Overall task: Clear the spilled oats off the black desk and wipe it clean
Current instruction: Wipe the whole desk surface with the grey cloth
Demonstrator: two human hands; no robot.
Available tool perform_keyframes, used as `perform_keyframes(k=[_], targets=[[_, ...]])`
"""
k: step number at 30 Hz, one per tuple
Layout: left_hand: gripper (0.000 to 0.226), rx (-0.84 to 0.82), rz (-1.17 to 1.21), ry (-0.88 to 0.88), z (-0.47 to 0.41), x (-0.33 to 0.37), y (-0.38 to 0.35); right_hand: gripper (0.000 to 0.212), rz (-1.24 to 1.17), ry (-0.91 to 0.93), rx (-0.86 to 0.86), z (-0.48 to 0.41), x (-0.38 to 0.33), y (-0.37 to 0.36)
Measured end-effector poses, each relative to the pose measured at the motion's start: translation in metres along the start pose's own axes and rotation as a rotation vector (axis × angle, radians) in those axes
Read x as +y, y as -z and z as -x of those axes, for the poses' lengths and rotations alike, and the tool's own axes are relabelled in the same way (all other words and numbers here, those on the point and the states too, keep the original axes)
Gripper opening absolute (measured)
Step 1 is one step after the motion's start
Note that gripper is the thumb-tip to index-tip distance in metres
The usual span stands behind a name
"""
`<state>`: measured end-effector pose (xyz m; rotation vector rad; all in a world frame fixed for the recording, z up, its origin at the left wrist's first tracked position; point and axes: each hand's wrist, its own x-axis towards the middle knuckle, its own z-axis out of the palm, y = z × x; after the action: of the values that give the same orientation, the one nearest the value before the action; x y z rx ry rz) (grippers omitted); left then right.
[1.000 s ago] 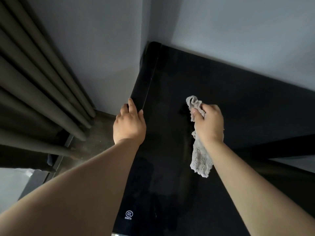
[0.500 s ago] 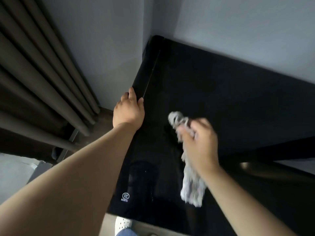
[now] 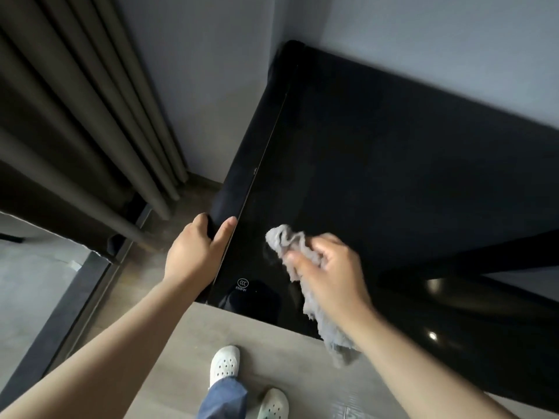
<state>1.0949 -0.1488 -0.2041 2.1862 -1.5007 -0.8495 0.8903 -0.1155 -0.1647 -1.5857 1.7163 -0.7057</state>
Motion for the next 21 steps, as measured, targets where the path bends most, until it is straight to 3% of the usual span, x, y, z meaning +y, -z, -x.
perform_keyframes(k=[3,8,10,14,17,19,21], targets=[[0.052,0.024,0.000,-0.006,-0.001,0.001,0.004,0.046,0.079,-0.035,0.261,-0.040,-0.003,0.034],[0.052,0.081,0.024,-0.018,0.001,-0.006,0.003,0.024,0.333,-0.157,0.417,-0.087,0.018,0.020],[0.050,0.074,0.030,-0.019,0.003,-0.006,0.001,0.019,0.426,-0.061,0.422,-0.056,0.021,-0.007],[0.049,0.052,0.031,-0.001,0.007,-0.009,-0.004,0.013,0.356,0.094,0.281,0.025,0.025,-0.031],[0.050,0.051,0.029,-0.002,0.011,-0.012,-0.001,0.009,0.217,0.071,0.111,0.073,0.015,-0.034],[0.049,0.040,0.025,-0.002,0.016,-0.011,0.000,0.019,0.070,0.021,0.097,0.079,0.006,-0.020],[0.048,0.034,0.044,-0.004,0.016,-0.006,0.001,0.037,0.079,-0.005,0.228,0.059,0.002,0.000]])
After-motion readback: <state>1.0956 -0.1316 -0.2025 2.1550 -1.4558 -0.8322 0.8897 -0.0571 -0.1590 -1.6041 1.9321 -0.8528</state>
